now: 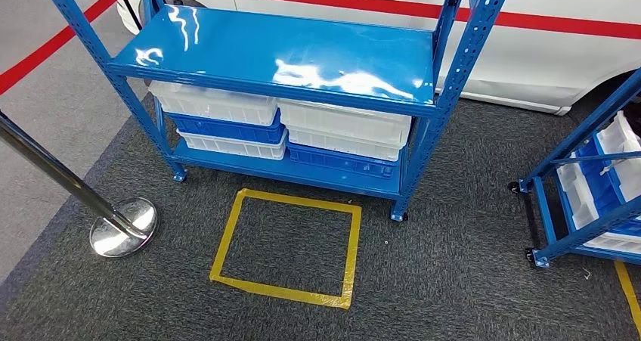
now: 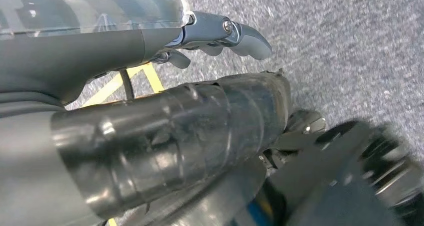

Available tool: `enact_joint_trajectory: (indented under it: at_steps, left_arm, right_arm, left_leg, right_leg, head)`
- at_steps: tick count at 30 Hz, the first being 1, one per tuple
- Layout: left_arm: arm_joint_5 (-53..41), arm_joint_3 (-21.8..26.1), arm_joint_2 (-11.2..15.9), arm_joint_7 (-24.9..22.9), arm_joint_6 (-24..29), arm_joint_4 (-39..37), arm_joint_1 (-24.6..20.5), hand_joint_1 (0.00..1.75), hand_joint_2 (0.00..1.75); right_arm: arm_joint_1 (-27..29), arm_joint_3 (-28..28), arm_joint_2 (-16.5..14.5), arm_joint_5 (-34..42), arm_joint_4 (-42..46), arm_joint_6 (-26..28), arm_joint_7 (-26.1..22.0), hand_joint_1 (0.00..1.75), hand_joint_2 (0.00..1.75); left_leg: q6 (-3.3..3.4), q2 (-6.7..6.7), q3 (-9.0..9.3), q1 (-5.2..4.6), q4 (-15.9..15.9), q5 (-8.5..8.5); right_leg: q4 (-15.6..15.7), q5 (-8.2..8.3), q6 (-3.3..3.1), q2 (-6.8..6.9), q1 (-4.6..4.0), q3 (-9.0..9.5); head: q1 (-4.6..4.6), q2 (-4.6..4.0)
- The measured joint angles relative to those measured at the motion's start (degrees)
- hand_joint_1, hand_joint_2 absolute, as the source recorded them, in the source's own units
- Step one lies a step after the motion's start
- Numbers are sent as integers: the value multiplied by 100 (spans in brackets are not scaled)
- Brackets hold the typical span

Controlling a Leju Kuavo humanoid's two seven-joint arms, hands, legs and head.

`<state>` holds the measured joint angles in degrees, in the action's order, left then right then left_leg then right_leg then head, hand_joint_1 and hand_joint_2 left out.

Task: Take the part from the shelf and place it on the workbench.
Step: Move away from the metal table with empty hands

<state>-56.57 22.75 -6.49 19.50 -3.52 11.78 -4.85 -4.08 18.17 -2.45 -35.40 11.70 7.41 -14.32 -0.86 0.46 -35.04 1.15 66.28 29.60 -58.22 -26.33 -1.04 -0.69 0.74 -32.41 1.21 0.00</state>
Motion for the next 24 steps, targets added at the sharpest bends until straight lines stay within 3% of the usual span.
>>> enact_joint_trajectory:
  at_steps: [2, 3, 6, 7, 8, 11, 12, 13, 15, 17, 18, 21, 24]
  left_arm:
    - [4, 8, 10, 0, 1, 0, -8, 0, 0]
    - [7, 14, 13, 0, 2, 0, -10, 0, 0]
    - [14, 35, 11, 2, 12, 0, -8, 0, 0]
    - [16, 42, 9, 3, 16, 0, -8, 0, 0]
    - [16, 48, 8, 4, 19, 0, -9, 0, 0]
    - [18, 68, 7, 2, 32, 0, -5, 0, 0]
    - [18, 77, 6, -5, 37, 0, -2, 0, 44]
    - [18, 85, 4, -15, 42, 0, -1, 0, 87]
    - [17, 95, -4, -51, 52, 0, -1, 0, 175]
    - [17, 99, -15, -95, 62, 0, -2, 0, 175]
    - [17, 102, -17, -118, 64, 0, -3, 0, 175]
    - [14, 105, -25, -204, 62, 0, -6, 0, 175]
    - [11, 105, -26, -252, 61, 0, -3, 0, 175]
  right_arm:
    - [6, 47, -19, 11, -1, -49, 16, 0, 175]
    - [8, 61, -24, 13, -1, -67, 24, 0, 175]
    - [16, 92, -35, 2, -1, -71, 59, 0, 175]
    - [17, 99, -38, -7, -2, -72, 78, 0, 175]
    - [17, 103, -39, -26, -2, -74, 106, 0, 175]
    - [18, 104, -48, -107, -7, -85, 243, 0, 175]
    - [23, 104, -55, -127, -11, -98, 297, 0, 175]
    - [35, 104, -61, -139, -18, -120, 354, 0, 175]
    - [61, 104, -69, -157, -27, -173, 449, 0, 175]
    - [75, 104, -72, -166, -34, -224, 513, 0, 175]
    - [78, 104, -75, -165, -38, -251, 541, 0, 175]
    - [97, 106, -92, -126, -44, -348, 626, 0, 175]
    - [104, 109, -109, -93, -45, -391, 661, 0, 175]
  left_leg:
    - [55, -15, 290, -18, -629, -209]
    - [88, -22, 340, -32, -750, -216]
    - [204, -15, 360, -39, -808, -246]
    - [248, -6, 373, -29, -838, -272]
    - [285, 4, 381, -18, -865, -295]
    - [323, 28, 366, -26, -870, -306]
    - [325, 31, 366, -30, -866, -303]
    - [325, 30, 370, -32, -862, -297]
    - [310, 23, 389, -35, -850, -280]
    - [268, 22, 392, -54, -830, -256]
    - [239, 25, 390, -61, -825, -247]
    - [142, 30, 402, -59, -833, -233]
    - [102, 22, 400, -45, -806, -195]
  right_leg:
    - [-51, -32, 58, -25, -16, -10]
    - [-63, -41, 92, -31, -25, -14]
    - [-68, -54, 194, -29, -18, -12]
    - [-159, -129, 223, -18, -11, -49]
    - [-366, -270, 247, -7, -4, -141]
    - [-1387, -777, 293, 16, 6, -618]
    - [-1567, -799, 298, 21, 6, -702]
    - [-1535, -709, 294, 27, 5, -685]
    - [-889, -311, 255, 44, 1, -370]
    - [-226, -71, 192, 66, -33, -60]
    - [-80, -47, 165, 71, -52, 1]
    - [1, -39, 91, 61, -54, 21]
    - [69, -3, 42, 67, -7, 59]
  head:
    - [1, 0]
    - [2, 0]
    - [4, 0]
    - [6, 0]
    - [8, 0]
    - [9, 0]
    - [9, 0]
    - [9, 0]
    - [10, 0]
    - [9, 0]
    - [8, 0]
    - [4, 0]
    - [3, 0]
